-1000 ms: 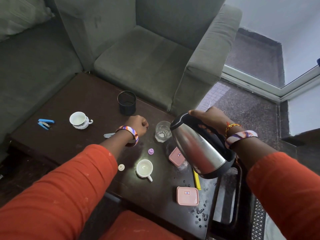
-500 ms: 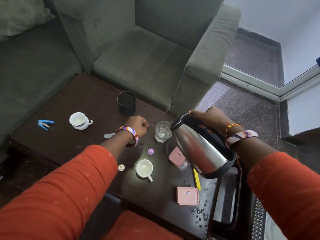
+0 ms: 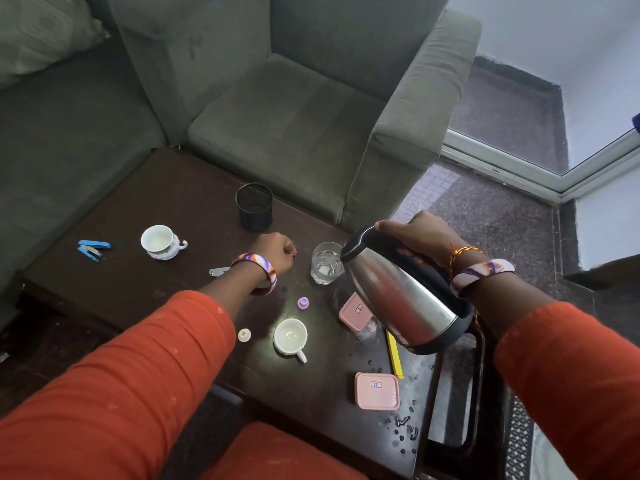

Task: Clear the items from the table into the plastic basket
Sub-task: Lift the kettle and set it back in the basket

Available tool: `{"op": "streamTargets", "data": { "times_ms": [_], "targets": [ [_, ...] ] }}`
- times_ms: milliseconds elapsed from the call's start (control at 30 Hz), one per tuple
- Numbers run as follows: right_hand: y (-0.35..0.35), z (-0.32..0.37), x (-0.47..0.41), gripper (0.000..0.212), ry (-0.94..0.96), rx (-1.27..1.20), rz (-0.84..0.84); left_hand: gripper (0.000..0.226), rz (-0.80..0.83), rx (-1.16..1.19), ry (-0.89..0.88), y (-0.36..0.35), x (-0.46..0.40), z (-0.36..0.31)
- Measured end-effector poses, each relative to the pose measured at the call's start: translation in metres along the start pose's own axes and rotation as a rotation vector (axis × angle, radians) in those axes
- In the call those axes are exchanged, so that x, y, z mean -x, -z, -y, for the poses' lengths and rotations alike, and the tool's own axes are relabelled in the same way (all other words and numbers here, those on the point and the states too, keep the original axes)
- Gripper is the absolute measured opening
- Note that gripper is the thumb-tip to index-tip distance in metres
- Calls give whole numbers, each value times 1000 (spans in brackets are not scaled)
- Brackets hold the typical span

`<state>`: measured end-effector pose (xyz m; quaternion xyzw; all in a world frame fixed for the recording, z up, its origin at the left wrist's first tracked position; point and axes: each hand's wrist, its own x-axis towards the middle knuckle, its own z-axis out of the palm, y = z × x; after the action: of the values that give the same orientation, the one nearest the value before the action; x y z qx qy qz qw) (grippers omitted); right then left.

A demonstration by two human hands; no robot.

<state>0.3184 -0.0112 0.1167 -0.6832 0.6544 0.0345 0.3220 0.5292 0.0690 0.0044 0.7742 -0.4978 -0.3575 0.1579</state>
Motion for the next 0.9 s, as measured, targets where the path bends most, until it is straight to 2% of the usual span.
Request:
{"op": "streamTargets", "data": {
  "times_ms": [900],
  "targets": [
    [-1, 5, 2, 54, 40, 44, -26, 23, 9, -35, -33, 6, 10, 3]
  ]
}}
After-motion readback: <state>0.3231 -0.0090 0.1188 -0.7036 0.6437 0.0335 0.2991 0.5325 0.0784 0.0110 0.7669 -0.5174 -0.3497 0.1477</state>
